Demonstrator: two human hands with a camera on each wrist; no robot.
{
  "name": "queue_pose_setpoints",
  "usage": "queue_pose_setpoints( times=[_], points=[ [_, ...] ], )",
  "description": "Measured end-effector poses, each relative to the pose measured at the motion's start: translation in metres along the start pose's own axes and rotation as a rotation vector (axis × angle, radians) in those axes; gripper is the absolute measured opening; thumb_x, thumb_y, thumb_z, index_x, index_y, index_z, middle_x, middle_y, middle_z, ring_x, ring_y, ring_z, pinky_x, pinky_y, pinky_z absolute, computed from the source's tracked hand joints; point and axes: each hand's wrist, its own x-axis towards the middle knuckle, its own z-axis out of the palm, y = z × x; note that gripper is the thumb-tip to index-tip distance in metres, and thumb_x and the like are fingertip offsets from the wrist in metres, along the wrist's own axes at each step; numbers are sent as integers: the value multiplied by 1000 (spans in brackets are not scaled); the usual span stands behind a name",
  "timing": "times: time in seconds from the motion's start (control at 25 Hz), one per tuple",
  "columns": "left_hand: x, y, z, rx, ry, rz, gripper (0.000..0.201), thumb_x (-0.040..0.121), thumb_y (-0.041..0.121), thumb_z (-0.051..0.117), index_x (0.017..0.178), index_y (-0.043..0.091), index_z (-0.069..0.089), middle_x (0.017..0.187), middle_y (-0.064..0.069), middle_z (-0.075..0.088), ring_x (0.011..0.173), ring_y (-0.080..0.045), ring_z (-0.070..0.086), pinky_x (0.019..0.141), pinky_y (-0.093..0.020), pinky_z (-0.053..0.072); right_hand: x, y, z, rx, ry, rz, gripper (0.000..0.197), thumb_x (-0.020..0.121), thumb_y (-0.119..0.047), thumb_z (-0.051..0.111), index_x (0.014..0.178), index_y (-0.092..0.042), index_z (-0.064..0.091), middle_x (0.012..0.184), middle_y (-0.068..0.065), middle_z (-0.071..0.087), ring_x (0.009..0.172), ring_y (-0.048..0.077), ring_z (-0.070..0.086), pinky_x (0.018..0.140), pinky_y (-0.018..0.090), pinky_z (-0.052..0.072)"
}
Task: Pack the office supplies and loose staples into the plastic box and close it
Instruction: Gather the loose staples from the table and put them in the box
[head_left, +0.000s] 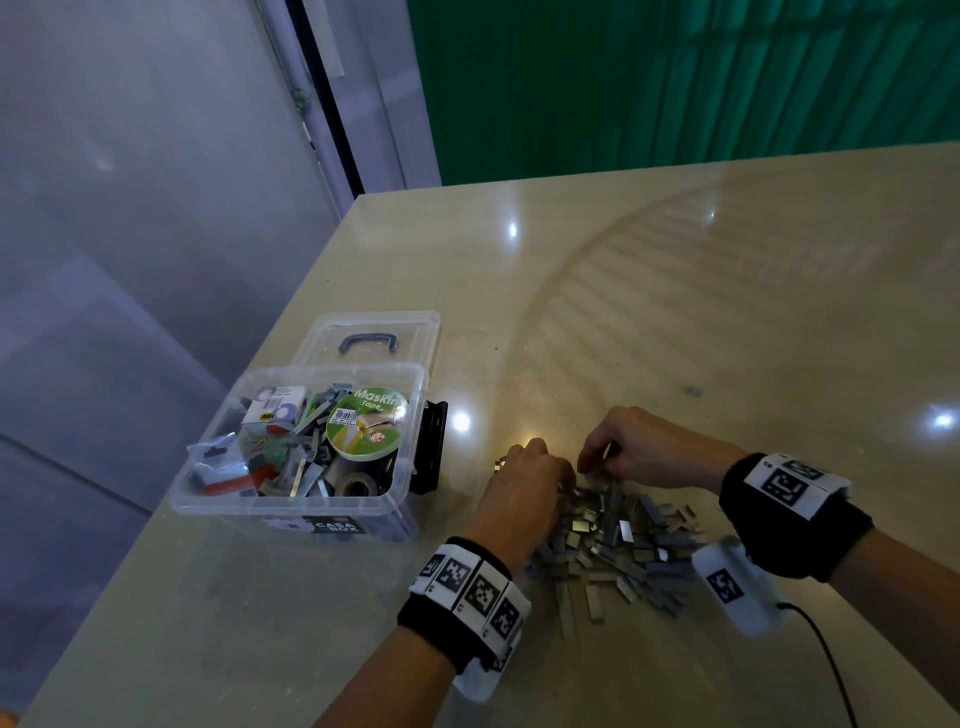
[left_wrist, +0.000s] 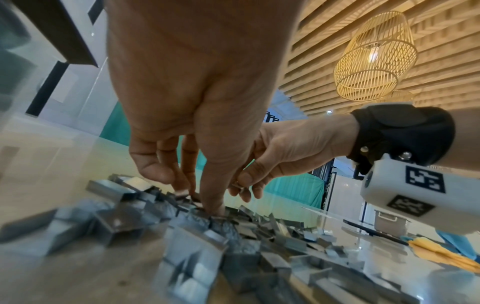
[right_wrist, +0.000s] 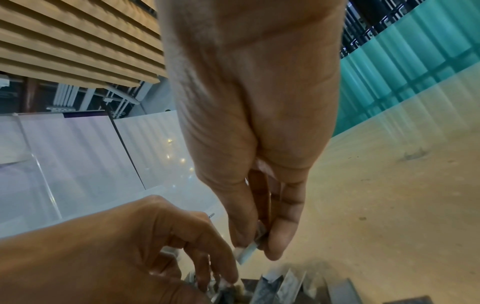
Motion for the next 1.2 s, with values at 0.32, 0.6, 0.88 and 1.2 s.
queue_pose_setpoints(
  times=[0.32,0.6,0.88,1.2],
  points=[
    [-5,-1,-8,2,-19,38,19,95,15,62,113,18,67,111,-4,56,101,-23,56,83,-32,50,-5,0,-5,25,1,-26,19,91,-7,68,104,-18,77,87,-10,74,77,-1,70,73,20,57],
    [-21,8,-32,-88,125,58,14,96,22,62,109,18,68,111,0,55,103,-15,51,87,-33,51,-7,-23,-17,47,10,-17,9,92,-10,71,99,-14,75,77,-5,74,65,6,72,64,20,57],
    [-70,-2,-101,-333,289,63,9,94,11,62,100,17,65,97,-3,68,88,-18,65,78,-39,55,18,-91,-36,107,89,-199,24,86,3,68,88,-19,77,76,0,75,68,10,72,65,24,57],
    [-147,-129,-168,-271,505,-152,7,86,11,71,86,16,76,78,3,72,70,-9,66,69,-19,52,80,-212,-5,80,157,-354,16,82,-3,77,91,-16,81,77,-13,73,71,-8,66,66,7,46]
  ],
)
